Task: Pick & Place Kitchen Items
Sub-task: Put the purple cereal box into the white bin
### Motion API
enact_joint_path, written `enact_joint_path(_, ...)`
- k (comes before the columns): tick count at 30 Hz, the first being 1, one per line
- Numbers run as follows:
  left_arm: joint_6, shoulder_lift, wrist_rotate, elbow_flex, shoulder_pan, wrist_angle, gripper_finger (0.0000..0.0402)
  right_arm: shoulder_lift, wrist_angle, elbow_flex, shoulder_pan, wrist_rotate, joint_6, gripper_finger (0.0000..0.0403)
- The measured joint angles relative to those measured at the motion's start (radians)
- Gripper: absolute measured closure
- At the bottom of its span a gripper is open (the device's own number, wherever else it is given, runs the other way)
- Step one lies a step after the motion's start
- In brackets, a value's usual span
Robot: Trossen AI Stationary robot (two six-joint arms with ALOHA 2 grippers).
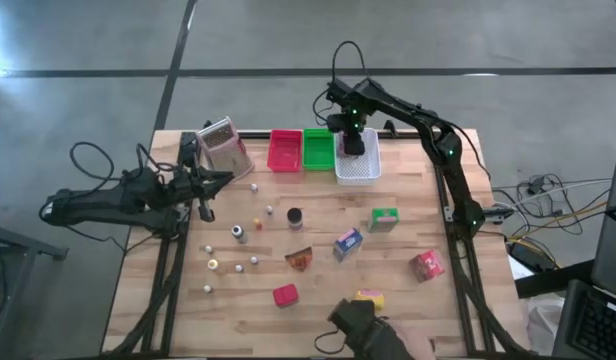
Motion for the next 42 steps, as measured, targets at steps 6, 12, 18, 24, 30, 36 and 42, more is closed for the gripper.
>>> enact_joint_path(6,-0.001,0.000,0.000,0.000,0.000,0.000,0.0362,0.012,0.018,-0.003,0.005,0.024,-0.006,0.0235)
enact_joint_path(12,-0.002,0.000,0.000,0.000,0.000,-0.001,0.0362,0.010,0.033,-0.004,0.005,0.062,-0.002,0.0220)
enact_joint_path(18,-0.002,0.000,0.000,0.000,0.000,-0.001,0.0362,0.010,0.050,-0.004,0.005,0.081,0.077,0.0200)
enact_joint_path(24,-0.003,0.000,0.000,0.000,0.000,-0.001,0.0362,0.010,0.058,-0.004,0.005,0.081,0.058,0.0168)
enact_joint_path(30,-0.003,0.000,0.000,0.000,0.000,-0.001,0.0362,0.008,0.059,-0.004,0.014,0.120,0.041,0.0132)
enact_joint_path(36,-0.001,0.000,0.000,0.000,0.000,-0.001,0.0362,0.004,0.061,-0.004,0.024,0.132,0.040,0.0102)
enact_joint_path(42,-0.006,0.000,-0.002,0.000,0.000,-0.001,0.0362,-0.021,0.061,-0.004,0.029,0.181,0.045,0.0086)
